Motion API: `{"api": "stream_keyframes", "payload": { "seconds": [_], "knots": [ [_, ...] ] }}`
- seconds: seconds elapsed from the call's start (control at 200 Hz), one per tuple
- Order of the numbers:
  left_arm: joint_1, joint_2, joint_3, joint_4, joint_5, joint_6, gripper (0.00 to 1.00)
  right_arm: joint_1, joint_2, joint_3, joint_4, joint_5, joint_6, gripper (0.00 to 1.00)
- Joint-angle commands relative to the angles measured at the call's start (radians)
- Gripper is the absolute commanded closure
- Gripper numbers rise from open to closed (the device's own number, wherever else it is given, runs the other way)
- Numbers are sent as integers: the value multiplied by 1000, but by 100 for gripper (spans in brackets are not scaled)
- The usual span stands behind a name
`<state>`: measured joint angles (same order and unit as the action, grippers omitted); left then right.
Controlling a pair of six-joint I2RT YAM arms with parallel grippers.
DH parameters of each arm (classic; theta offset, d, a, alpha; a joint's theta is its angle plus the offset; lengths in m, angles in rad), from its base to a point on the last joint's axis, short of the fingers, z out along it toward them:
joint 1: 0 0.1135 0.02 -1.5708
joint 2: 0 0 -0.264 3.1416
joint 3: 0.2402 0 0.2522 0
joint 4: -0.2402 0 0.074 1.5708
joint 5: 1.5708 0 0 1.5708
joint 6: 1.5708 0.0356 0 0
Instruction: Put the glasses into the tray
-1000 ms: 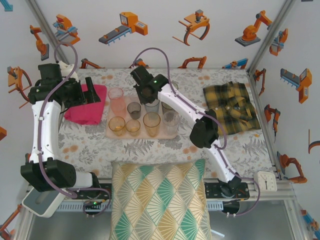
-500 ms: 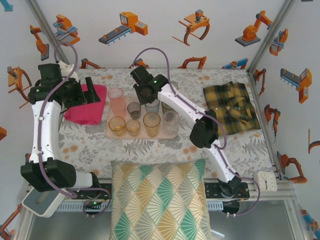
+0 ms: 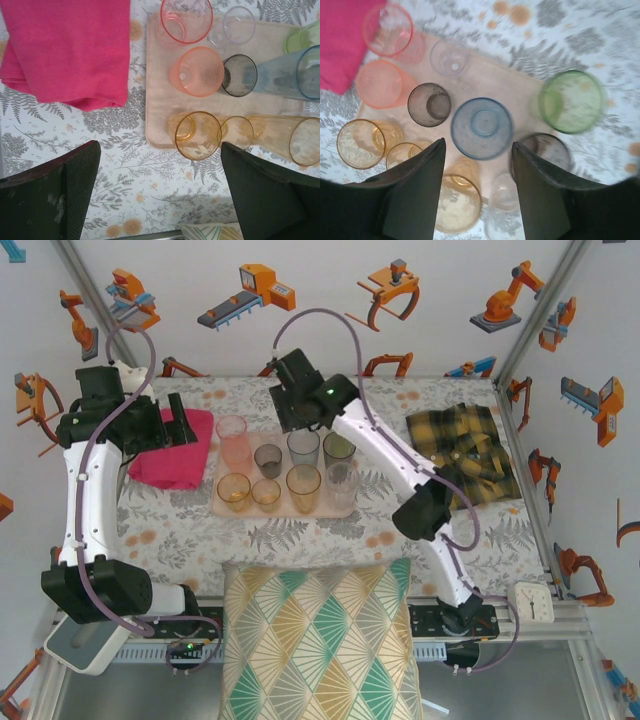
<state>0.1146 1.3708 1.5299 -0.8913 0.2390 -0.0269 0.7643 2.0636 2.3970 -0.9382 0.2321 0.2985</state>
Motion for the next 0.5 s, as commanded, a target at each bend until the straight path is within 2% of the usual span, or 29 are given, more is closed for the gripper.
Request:
{"api": "stream_keyframes", "payload": {
  "seconds": [0.0, 0.05, 0.065, 0.11, 0.18, 0.26, 0.411, 0.496],
  "knots": [
    [11, -25, -46, 68, -49, -30, 3, -107, -239, -156, 78, 37, 3, 27],
    [19, -25, -71, 96, -45, -40, 3, -172, -322, -281, 120, 10, 31, 3],
    [23, -25, -80, 105, -38, -44, 3, -190, -344, -317, 137, 0, 32, 1],
    [37, -30, -106, 137, -17, -63, 3, -234, -430, -449, 197, -5, 19, 1],
    [66, -43, -163, 210, 16, -102, 3, -284, -560, -654, 306, 52, -8, 1],
    [102, -79, -266, 349, 42, -164, 3, -350, -691, -861, 434, 61, -39, 1],
    [126, -124, -460, 613, -7, -198, 3, -461, -875, -1207, 664, 81, -61, 1],
    [128, -109, -537, 721, -41, -191, 3, -502, -928, -1353, 745, 146, -100, 1]
  ]
}}
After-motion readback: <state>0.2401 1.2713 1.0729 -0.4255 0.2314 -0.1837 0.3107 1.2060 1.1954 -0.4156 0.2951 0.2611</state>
